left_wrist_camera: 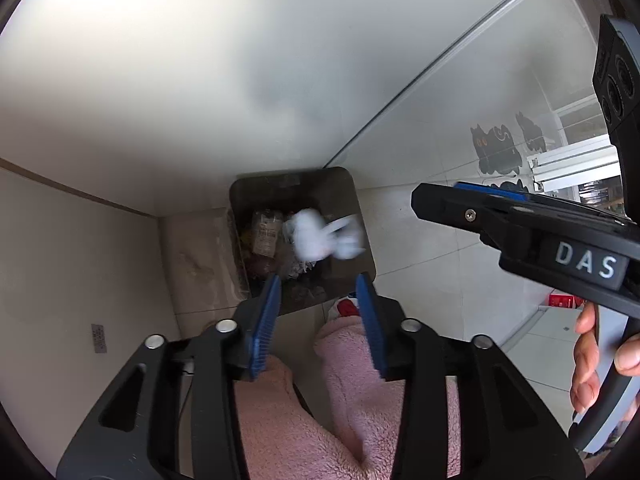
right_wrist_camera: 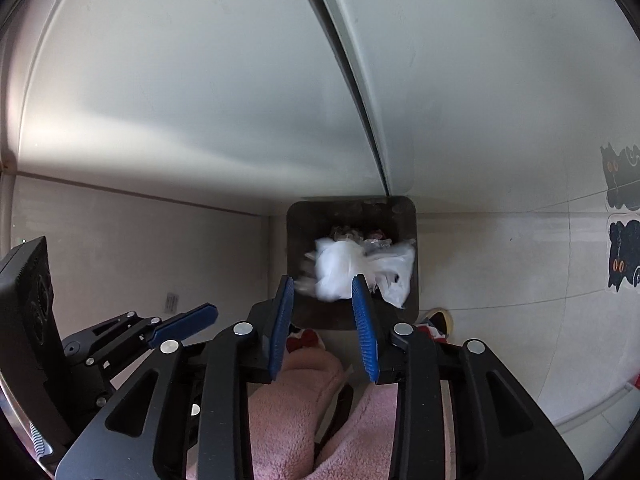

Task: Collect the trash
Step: 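Lower wrapper and white bag over the black bin and open both tools, then raise both open tools away from the bin toward the counter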

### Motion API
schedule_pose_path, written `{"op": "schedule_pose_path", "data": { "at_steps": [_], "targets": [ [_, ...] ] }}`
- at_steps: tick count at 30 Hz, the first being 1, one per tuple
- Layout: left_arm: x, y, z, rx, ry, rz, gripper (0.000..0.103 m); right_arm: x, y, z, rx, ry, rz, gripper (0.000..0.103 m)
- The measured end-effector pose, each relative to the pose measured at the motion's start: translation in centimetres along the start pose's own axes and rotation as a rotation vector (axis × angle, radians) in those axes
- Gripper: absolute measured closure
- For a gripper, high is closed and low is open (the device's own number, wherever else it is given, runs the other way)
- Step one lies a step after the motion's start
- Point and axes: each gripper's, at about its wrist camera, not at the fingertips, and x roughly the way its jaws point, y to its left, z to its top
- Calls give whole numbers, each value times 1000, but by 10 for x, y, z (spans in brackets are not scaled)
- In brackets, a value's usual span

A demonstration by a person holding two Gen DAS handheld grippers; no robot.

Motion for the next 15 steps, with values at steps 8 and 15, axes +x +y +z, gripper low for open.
{"op": "schedule_pose_path", "data": {
  "at_steps": [8, 15],
  "targets": [
    [-38, -1, 0, -8, -50, 14, 29, -28, 9, 0, -25, -38, -20, 31],
    [-90, -16, 3, 38, -100, 27, 18, -82, 20, 0, -68, -116, -54, 13]
  ]
}}
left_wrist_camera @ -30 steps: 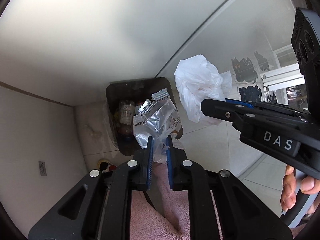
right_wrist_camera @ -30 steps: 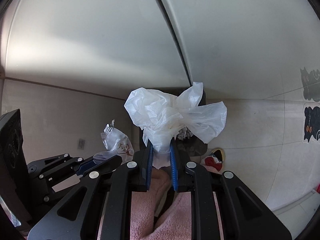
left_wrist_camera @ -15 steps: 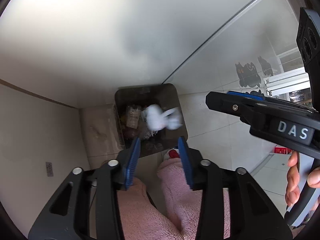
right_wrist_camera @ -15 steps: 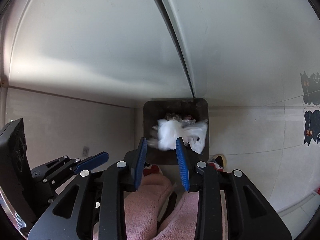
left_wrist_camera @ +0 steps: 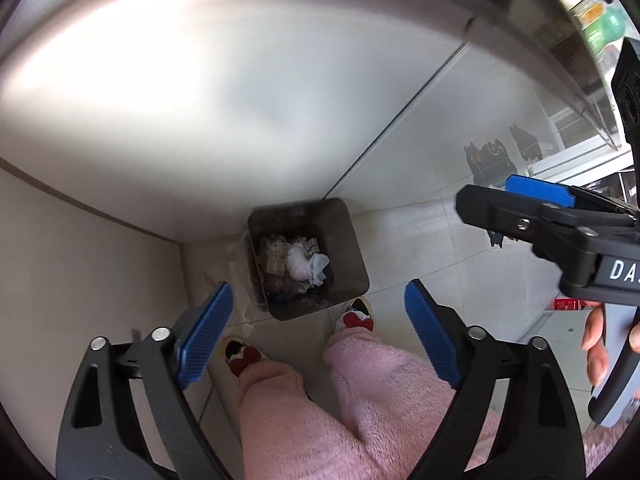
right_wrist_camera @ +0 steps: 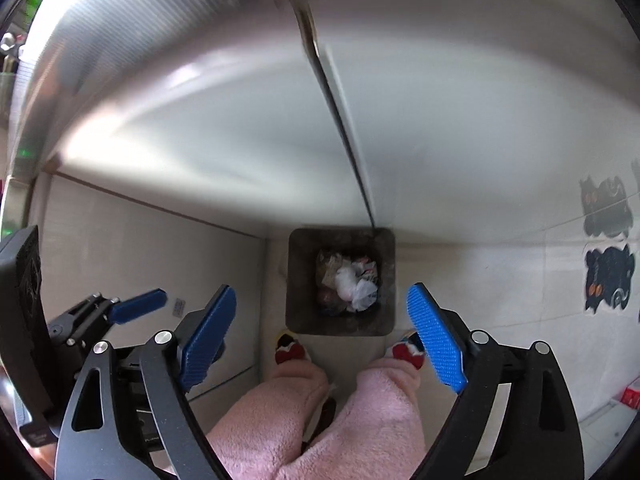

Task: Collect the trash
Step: 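Raise both open tools away from the bin toward the counter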

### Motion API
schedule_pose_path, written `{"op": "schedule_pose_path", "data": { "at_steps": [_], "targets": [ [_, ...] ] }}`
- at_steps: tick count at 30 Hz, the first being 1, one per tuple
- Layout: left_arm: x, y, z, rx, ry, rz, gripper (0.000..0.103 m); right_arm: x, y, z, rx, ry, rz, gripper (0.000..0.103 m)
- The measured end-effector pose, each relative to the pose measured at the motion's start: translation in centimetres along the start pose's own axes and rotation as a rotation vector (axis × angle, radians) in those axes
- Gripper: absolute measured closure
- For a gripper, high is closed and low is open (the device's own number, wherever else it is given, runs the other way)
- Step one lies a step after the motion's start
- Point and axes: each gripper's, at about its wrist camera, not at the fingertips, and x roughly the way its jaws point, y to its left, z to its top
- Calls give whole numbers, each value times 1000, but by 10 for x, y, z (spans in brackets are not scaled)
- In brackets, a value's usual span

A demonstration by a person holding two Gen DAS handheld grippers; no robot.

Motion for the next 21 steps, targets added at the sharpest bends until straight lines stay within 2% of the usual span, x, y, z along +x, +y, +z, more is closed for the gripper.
{"op": "schedule_pose_path", "data": {
  "at_steps": [6, 12, 18, 21],
  "targets": [
    [-61, 2, 5, -12, -104, -14, 15, -59, -2, 4, 5, -86, 16, 4],
    [-120, -2, 13, 6, -218, 18, 15, -120, 0, 10, 21, -196, 63, 4],
    [-169, 5, 29, -33, -300, -9, 14, -160, 11, 29, 11, -293, 83, 3],
    [-188, 5, 38, -22, -339, 8, 13, -175, 15, 43, 2, -326, 84, 3]
  ]
}}
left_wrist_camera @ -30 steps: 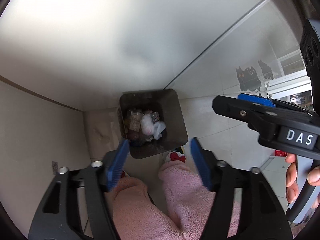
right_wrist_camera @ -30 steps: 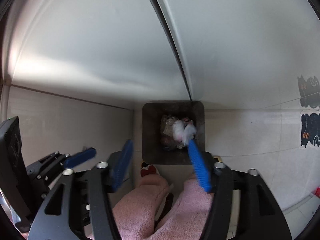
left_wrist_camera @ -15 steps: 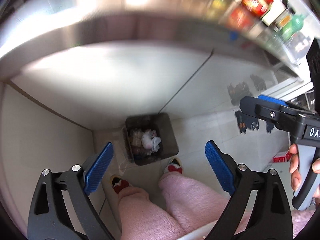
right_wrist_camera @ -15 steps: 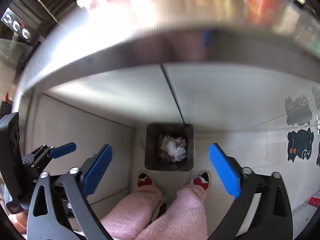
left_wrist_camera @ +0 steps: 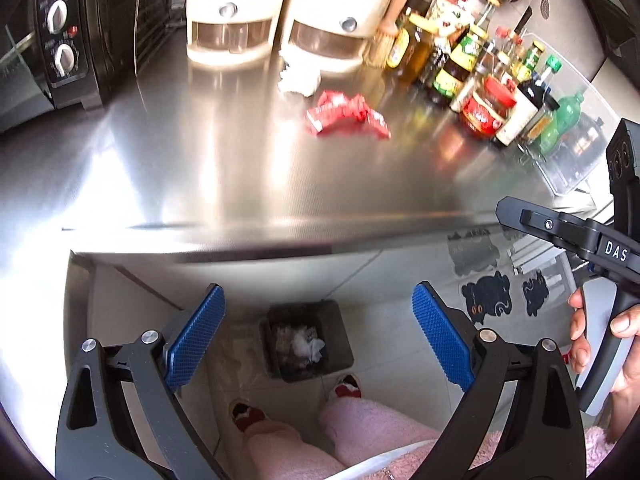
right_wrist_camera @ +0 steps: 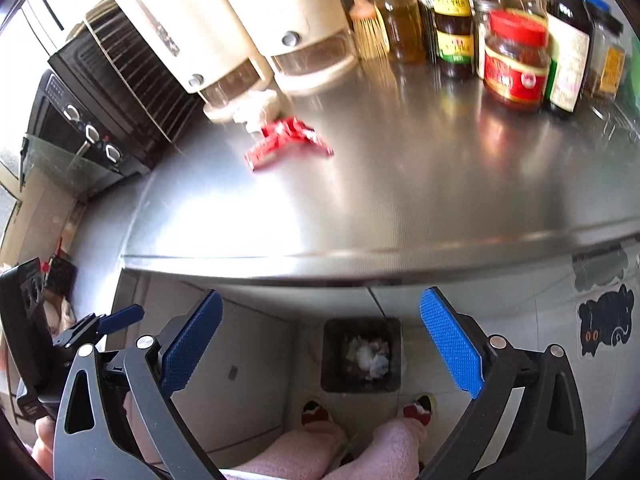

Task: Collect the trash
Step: 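Raise both open tools away from the bin toward the counter, then grasp the white tissue with the left tool while the right tool grasps the red wrapper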

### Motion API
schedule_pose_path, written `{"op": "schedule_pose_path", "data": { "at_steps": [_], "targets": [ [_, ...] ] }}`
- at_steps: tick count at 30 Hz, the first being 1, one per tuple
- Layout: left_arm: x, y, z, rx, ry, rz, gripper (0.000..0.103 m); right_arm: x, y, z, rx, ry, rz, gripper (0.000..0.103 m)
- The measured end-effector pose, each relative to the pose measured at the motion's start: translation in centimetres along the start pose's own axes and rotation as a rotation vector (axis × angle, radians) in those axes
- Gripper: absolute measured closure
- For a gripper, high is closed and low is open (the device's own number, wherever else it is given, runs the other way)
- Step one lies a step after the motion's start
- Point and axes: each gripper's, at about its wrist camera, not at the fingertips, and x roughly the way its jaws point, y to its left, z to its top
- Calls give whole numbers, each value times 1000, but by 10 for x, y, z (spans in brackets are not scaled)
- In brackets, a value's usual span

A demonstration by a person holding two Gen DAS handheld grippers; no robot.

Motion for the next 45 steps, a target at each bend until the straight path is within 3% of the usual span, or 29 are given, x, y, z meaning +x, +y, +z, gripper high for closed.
{"op": "schedule_pose_path", "data": {
  "at_steps": [11, 19, 23, 34, 43, 45],
  "targets": [
    [-12, 18, 73, 43, -97, 71, 11, 1, 13, 49, -54, -74, -7, 4],
    [20, 27, 129, 67, -101, 98, 11, 33, 12, 82, -97, -81, -22, 4],
    [44, 27, 154, 73, -88, 92, 11, 53, 17, 97, -177, -97, -40, 5],
    [111, 31, 204, 72, -30, 62, 19, 116, 20, 121, -264, -7, -12, 54],
    [155, 28, 219, 86, 22, 38, 20, 136, 17, 126, -280, 36, 8, 66],
    [165, 29, 220, 83, 42, 34, 31, 140, 17, 126, -287, 35, 10, 69]
  ]
}}
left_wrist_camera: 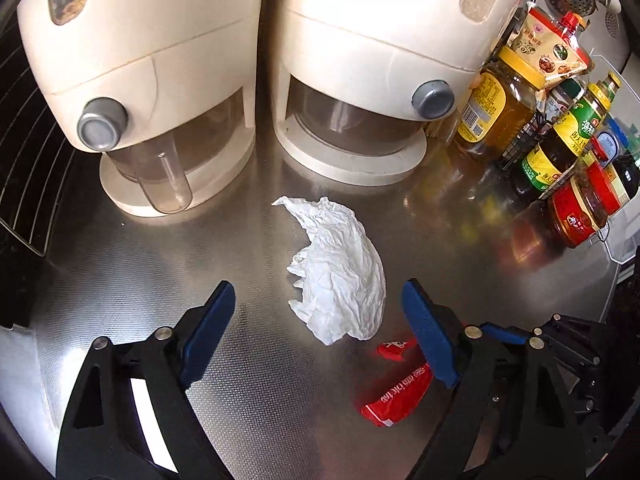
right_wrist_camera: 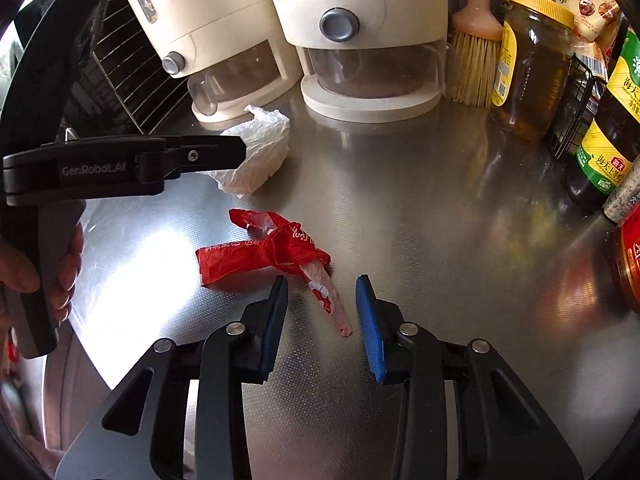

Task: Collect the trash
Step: 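Grasp the white tissue with the left tool while the right tool grasps the red wrapper, then carry tissue and red wrapper down over the black bin and open both tools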

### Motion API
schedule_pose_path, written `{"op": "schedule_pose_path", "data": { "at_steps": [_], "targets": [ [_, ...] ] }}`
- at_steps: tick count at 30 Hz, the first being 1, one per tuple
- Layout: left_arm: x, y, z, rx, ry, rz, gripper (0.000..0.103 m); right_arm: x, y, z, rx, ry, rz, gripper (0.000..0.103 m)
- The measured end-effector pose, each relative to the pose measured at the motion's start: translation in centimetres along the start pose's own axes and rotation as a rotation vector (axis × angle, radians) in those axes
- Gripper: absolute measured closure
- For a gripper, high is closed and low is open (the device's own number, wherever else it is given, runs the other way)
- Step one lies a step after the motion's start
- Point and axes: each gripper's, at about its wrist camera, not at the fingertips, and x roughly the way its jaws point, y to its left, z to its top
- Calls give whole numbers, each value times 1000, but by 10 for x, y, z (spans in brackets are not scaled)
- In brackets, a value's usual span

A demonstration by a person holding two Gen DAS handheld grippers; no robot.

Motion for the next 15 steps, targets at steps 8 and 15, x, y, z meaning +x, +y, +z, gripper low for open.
{"op": "schedule_pose_path", "data": {
  "at_steps": [8, 15],
  "targets": [
    [11, -6, -3, 8, 30, -9, 80, 0, 2, -1, -18, 11, 20, 96],
    [-21, -4, -7, 12, -6, 5, 82, -19, 2, -5, 8, 0, 34, 97]
  ]
}}
